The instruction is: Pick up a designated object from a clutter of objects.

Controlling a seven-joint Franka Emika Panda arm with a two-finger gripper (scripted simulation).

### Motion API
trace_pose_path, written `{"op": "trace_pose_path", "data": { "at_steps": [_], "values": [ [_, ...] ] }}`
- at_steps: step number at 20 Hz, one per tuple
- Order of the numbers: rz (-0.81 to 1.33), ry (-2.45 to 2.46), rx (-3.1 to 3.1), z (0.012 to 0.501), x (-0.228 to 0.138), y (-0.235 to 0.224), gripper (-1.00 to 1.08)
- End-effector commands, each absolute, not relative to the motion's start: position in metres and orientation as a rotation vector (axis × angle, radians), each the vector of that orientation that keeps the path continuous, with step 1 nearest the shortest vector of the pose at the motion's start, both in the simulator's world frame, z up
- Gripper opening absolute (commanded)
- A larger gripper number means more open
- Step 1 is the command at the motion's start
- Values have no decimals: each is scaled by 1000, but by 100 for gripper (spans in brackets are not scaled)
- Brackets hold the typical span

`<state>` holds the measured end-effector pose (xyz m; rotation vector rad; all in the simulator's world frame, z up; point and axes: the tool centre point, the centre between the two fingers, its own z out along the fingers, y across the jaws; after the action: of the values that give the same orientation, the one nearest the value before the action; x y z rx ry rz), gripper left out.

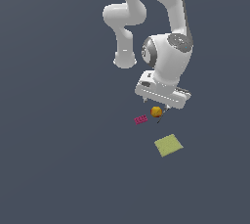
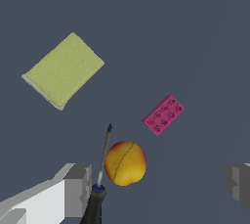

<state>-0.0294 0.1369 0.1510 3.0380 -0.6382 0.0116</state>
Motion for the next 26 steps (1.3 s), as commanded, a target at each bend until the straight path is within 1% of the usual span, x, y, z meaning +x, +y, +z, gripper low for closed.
{"op": "trace_pose_path", "data": {
  "at_steps": [1, 8, 13, 20, 26],
  "values": [
    [14, -685, 3032, 137, -37, 152, 100],
    [13, -810, 3016, 101, -62, 191, 100],
    [8, -878, 3006, 83, -78, 212, 100],
    [2, -934, 2998, 68, -92, 227, 100],
    [0, -942, 2996, 65, -95, 230, 100]
  ]
}}
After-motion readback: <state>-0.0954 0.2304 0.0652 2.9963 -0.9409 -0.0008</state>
